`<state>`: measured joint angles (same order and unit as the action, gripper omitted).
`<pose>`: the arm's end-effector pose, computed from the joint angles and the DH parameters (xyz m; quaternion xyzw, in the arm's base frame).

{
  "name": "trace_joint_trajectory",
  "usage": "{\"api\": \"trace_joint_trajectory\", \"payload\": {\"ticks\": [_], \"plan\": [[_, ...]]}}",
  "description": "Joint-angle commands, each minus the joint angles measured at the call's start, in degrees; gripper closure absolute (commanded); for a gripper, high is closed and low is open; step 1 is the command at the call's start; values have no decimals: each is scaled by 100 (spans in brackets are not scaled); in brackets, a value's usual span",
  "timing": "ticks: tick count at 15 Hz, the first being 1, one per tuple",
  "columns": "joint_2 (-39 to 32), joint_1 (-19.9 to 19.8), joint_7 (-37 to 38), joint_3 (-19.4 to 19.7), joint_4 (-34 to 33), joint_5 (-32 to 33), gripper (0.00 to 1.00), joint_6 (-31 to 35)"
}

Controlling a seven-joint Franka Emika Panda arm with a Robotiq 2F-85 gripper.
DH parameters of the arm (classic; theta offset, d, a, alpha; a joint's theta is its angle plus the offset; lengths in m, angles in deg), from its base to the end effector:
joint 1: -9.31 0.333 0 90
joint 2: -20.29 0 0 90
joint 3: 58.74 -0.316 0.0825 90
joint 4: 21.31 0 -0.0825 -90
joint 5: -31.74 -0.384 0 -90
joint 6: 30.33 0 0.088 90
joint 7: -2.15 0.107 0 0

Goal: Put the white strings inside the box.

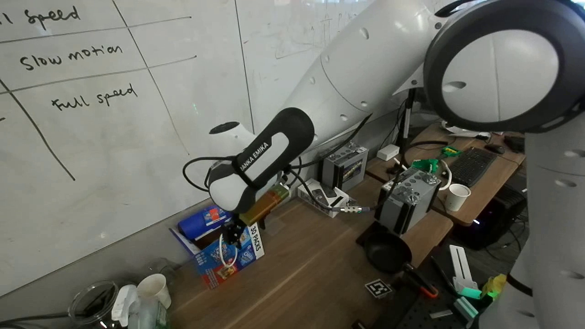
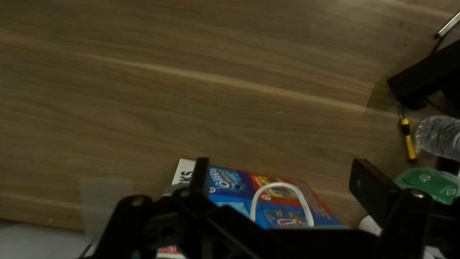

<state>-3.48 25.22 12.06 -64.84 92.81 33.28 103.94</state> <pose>0.5597 0.2239 0.2484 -0.9933 -0.1111 0.0325 0.0034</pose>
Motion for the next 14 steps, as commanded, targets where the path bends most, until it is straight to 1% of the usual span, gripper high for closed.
{"api": "trace_joint_trajectory", "payload": {"ticks": [1, 4, 6, 9, 13, 14], "plan": [[135, -200, -296, -251, 787, -263, 0, 847], [-144, -202, -353, -328, 1008, -282, 0, 1600], [-372, -175, -359, -367, 971, -267, 0, 1983], [-788, -168, -396, -478, 703, -309, 0, 2354], [-1238, -50, -336, -478, 305, -215, 0, 2753], [-1313, -71, -358, -518, 206, -246, 0, 2834]]}}
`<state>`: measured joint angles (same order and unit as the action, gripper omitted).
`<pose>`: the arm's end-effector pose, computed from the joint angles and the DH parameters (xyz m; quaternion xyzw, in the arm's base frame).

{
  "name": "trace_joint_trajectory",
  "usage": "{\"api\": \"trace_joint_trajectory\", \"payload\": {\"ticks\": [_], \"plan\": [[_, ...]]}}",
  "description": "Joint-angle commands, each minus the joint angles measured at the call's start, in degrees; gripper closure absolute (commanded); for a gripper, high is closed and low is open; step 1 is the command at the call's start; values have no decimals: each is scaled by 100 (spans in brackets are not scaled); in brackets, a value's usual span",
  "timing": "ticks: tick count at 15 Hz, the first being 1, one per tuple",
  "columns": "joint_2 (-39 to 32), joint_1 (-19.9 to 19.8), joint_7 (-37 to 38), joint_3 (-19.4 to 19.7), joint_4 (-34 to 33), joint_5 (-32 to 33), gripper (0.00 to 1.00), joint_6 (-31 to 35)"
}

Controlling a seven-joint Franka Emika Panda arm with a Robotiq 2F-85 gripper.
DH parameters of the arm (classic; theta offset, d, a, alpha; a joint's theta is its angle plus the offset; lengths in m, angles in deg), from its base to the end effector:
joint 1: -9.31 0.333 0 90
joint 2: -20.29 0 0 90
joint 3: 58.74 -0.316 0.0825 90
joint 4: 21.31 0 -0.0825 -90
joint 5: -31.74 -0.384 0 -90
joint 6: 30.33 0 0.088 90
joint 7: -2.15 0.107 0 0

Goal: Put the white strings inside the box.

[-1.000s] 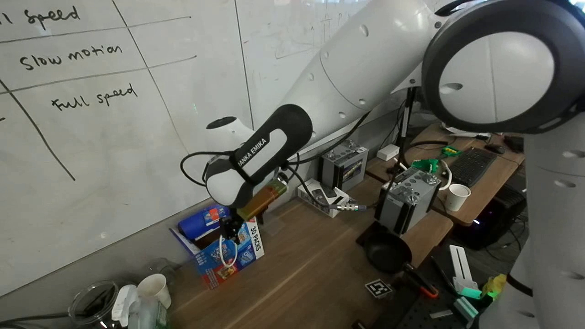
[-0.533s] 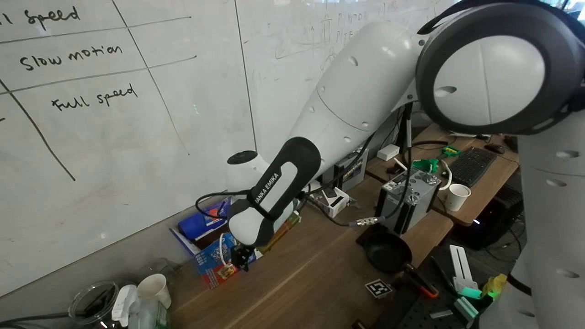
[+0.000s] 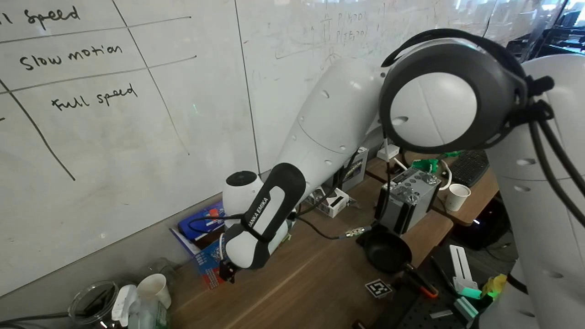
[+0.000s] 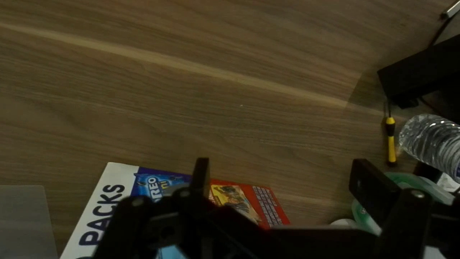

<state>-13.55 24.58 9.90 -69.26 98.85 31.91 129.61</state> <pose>0.5284 0.2565 0.1488 -0.9873 -0.1398 -0.0398 0.0636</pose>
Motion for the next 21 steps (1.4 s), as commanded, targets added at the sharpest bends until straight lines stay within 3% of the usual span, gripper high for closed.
{"api": "trace_joint_trajectory", "payload": {"ticks": [1, 10, 21], "plan": [[-376, 3, -147, -74, -470, -101, 0, 407], [-970, 426, -133, 499, -858, 183, 0, 1619], [-1386, 947, -132, 1143, -1182, 165, 0, 2110]]}}
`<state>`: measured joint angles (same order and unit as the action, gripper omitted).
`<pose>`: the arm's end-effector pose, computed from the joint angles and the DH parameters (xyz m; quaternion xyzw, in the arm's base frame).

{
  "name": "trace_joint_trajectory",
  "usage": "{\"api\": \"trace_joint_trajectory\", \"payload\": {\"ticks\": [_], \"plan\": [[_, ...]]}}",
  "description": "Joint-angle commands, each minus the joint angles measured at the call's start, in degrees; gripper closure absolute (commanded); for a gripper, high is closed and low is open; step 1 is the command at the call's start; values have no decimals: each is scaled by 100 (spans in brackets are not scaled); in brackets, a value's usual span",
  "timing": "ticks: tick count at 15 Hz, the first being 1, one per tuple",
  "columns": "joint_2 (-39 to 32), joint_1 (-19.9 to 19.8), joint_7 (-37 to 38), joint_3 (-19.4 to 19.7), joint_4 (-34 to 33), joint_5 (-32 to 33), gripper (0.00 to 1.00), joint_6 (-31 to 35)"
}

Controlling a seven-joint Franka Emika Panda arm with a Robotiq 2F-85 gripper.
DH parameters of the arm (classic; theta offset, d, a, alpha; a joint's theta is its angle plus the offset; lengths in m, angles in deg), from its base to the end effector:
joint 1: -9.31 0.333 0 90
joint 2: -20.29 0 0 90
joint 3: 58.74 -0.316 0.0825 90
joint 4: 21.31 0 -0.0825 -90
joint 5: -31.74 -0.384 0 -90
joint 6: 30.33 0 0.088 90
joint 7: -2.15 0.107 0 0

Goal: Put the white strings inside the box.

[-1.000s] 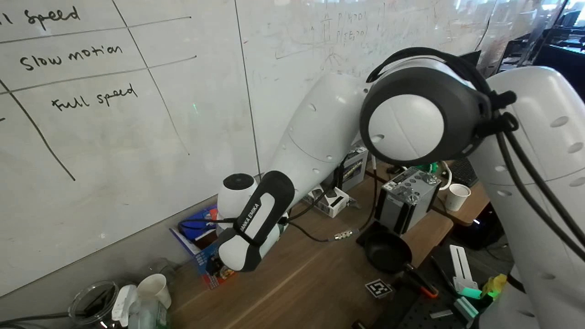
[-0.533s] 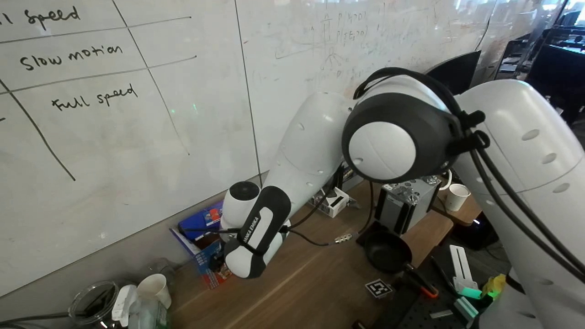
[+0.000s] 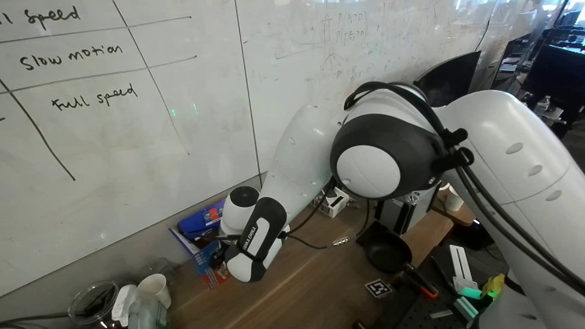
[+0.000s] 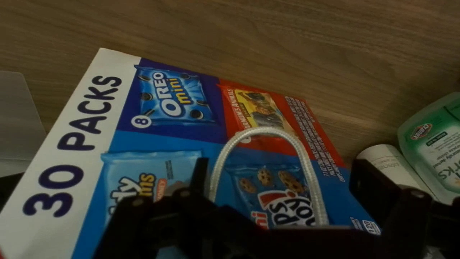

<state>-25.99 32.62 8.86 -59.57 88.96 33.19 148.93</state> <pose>0.5800 0.2618 0.1076 -0.9677 -0.1576 -0.1893 0.0544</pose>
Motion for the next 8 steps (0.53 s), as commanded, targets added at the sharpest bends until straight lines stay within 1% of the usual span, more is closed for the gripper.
{"api": "trace_joint_trajectory", "payload": {"ticks": [1, 6, 7, 8], "plan": [[-167, 158, -29, 205, -218, 36, 0, 185], [-215, 229, -18, 314, -253, 25, 0, 248], [-221, 253, -16, 343, -242, 25, 25, 276], [-215, 266, -17, 356, -236, 20, 25, 291]]}}
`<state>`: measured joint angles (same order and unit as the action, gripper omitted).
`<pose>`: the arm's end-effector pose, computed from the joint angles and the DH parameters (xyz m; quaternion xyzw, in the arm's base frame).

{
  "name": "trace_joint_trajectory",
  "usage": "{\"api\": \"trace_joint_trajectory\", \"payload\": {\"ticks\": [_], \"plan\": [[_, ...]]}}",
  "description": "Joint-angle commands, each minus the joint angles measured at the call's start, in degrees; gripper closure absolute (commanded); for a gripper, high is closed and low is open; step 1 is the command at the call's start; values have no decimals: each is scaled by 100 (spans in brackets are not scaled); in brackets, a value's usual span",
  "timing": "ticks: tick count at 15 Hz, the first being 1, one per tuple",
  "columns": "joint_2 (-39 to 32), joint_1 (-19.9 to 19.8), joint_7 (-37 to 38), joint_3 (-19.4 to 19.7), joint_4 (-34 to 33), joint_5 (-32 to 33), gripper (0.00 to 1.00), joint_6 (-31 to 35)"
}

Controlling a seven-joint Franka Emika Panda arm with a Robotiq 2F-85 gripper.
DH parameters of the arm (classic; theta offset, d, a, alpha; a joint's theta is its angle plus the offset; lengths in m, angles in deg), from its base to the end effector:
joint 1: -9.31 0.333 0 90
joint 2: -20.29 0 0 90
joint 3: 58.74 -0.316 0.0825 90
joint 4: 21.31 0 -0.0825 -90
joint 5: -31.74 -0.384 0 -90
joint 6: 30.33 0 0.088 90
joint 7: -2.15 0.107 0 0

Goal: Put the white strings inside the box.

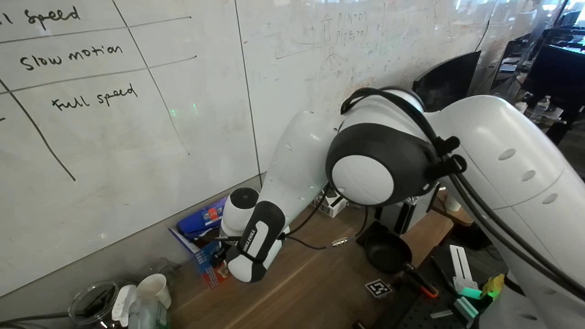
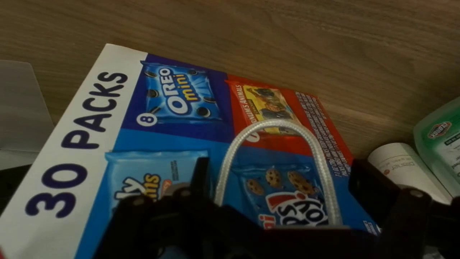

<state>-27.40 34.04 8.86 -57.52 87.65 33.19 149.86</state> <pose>0.5862 0.2583 0.1020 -0.9657 -0.1602 -0.1994 0.0440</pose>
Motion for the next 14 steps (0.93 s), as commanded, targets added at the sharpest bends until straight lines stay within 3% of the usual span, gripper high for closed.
{"api": "trace_joint_trajectory", "payload": {"ticks": [1, 9, 11, 14], "plan": [[-73, 127, -22, 154, -100, 16, 32, 202], [16, 104, -31, 132, -56, 8, 94, 135], [7, 93, -30, 124, -54, 4, 100, 138], [39, 11, -40, 29, -69, -13, 98, 90]]}}
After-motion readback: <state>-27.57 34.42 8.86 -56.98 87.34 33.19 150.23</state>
